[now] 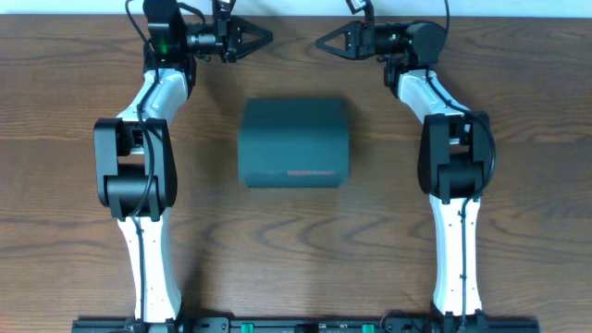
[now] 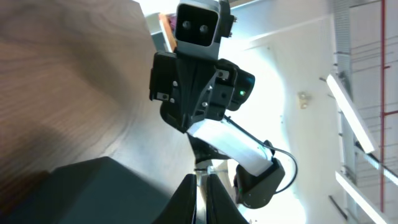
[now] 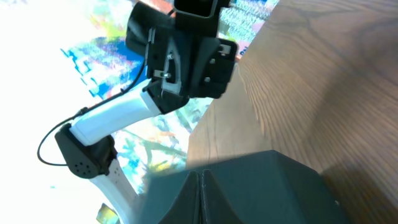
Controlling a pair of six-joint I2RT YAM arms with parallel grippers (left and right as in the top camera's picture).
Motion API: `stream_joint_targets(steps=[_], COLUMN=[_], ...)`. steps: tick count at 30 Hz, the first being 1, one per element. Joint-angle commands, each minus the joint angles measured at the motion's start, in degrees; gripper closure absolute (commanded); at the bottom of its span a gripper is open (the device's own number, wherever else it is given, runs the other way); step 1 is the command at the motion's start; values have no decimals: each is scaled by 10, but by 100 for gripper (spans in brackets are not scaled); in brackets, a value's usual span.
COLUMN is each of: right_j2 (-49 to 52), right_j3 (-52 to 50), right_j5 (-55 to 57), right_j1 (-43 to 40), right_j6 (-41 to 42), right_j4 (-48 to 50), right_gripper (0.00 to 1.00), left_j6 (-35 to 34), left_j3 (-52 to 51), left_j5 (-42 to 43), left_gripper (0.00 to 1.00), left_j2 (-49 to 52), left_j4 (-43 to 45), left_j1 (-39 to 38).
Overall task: Pack container
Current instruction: 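Swing the lid forward and close it over the box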
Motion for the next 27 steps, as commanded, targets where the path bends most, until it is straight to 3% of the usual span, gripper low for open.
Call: stream_joint_targets(steps=[1, 9, 14, 18, 20, 23, 27], right_j2=[-25, -25, -25, -25, -25, -26, -55], right_j3=[4, 4, 4, 4, 4, 4, 4], right_j5=[-3, 1, 60, 139, 189, 193, 162], right_j1=[-9, -36, -67, -84, -85, -78, -75], right_j6=[6, 5, -10, -163, -249, -266, -258], right_j4=[4, 4, -3, -207, -370, -393, -393], right_gripper=[98, 98, 98, 98, 98, 99, 98], left_j6=[-71, -168, -134, -25, 33, 97, 96], left_j3=[-1, -1, -1, -1, -1, -1, 0], left_j5=[9, 9, 5, -75, -179, -226, -232], left_gripper=[91, 94, 94, 94, 94, 94, 94], left_j2=[0, 0, 0, 0, 0, 0, -11], left_j4=[48, 183, 186, 90, -84, -203, -217], left_j1=[0, 0, -1, 4, 10, 10, -3])
